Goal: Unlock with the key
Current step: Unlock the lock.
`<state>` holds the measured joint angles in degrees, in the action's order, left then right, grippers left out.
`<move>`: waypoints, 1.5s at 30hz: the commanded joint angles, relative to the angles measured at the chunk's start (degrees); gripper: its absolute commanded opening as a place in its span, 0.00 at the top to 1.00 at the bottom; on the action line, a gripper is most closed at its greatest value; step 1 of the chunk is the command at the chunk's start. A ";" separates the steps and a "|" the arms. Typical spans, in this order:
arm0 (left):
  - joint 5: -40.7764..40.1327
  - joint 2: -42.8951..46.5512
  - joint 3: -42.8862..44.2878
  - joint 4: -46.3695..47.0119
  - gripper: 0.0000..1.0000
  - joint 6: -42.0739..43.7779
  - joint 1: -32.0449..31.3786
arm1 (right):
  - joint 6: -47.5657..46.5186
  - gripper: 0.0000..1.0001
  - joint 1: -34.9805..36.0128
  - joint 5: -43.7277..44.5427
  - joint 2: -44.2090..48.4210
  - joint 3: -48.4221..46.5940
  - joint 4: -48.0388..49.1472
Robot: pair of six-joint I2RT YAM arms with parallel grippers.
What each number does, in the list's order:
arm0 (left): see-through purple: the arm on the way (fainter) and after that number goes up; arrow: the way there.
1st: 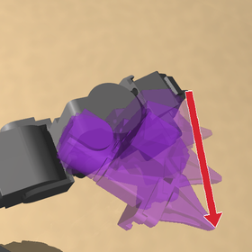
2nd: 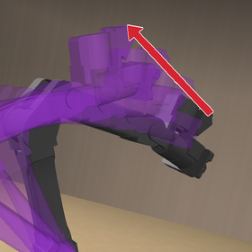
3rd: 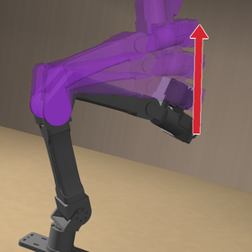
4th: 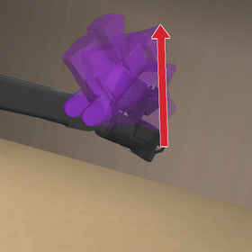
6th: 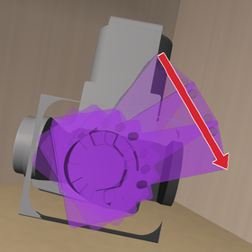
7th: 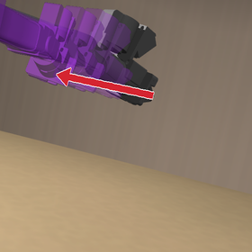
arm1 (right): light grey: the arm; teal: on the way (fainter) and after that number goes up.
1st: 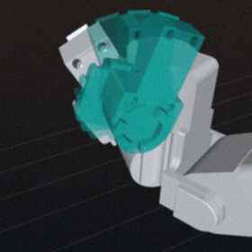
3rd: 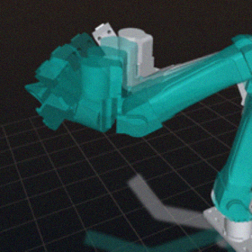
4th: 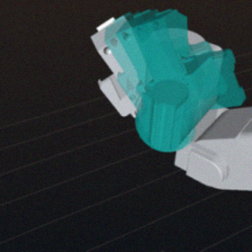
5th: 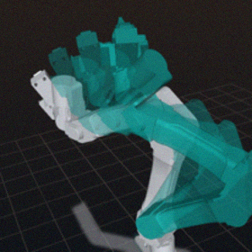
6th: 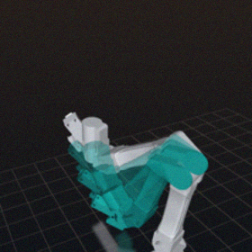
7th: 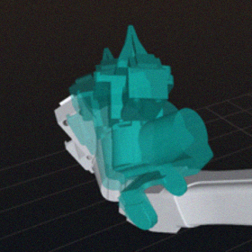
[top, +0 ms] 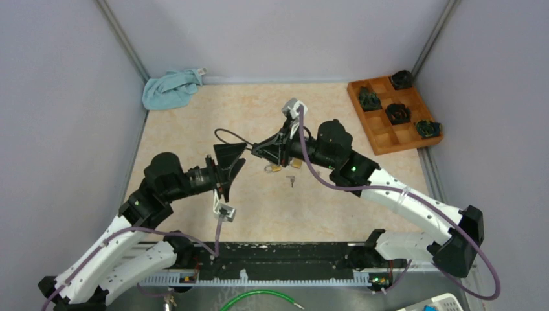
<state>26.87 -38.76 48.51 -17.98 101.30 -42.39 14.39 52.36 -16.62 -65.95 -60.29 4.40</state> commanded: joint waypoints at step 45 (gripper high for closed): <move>-5.55 -1.64 1.76 -0.08 0.71 -2.60 -0.24 | 8.48 1.00 -3.24 -13.52 0.54 2.11 6.74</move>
<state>23.62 -40.25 48.80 -19.55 99.48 -42.44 23.53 47.64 -27.97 -65.43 -56.55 10.20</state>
